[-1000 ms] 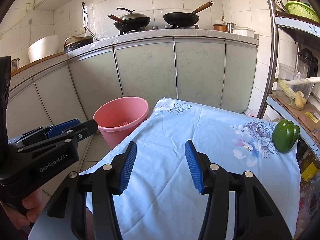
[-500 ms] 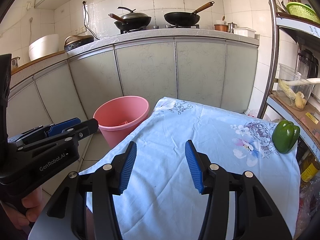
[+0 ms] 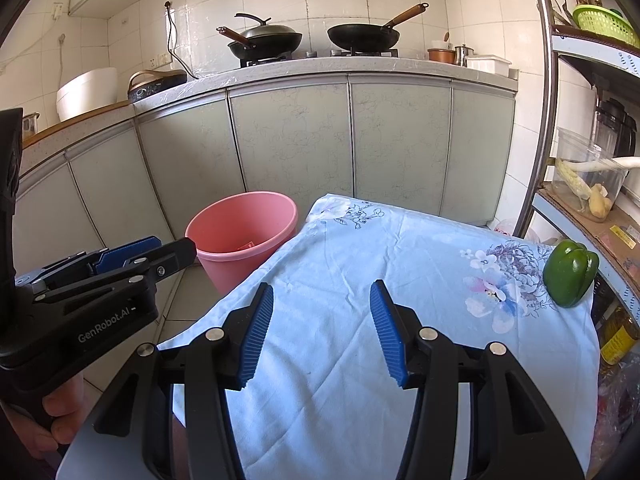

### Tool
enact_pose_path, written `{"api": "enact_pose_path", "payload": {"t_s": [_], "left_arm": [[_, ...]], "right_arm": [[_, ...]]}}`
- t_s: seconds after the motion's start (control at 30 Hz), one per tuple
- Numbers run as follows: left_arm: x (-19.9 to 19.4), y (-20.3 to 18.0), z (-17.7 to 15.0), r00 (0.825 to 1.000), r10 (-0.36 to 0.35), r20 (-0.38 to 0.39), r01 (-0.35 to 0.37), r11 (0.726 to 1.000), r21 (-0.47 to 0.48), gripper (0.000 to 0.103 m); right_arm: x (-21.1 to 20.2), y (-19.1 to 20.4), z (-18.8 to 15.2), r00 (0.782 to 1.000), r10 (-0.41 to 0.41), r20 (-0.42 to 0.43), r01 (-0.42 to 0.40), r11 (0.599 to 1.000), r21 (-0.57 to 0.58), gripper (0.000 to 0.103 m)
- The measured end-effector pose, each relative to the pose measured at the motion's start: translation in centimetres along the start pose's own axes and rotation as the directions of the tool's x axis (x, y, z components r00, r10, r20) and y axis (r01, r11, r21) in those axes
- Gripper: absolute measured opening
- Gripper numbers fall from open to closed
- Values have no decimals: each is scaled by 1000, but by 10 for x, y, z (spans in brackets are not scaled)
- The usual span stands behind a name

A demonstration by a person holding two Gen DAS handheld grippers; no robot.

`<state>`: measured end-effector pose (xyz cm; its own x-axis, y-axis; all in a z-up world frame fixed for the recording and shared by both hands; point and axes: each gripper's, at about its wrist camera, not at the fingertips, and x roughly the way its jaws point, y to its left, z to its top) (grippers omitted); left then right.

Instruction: Collect trash

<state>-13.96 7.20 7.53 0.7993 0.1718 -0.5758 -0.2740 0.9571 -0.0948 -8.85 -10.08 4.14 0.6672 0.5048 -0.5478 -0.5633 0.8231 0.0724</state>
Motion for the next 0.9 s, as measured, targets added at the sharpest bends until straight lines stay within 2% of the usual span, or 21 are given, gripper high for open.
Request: {"api": "enact_pose_path", "payload": {"t_s": [0.9], "left_arm": [[7,6,2,1000,-15,-15,15,1000,0,39]], "right_arm": [[7,0,0,1000,-2,-21,2,1000,-10,51]]}}
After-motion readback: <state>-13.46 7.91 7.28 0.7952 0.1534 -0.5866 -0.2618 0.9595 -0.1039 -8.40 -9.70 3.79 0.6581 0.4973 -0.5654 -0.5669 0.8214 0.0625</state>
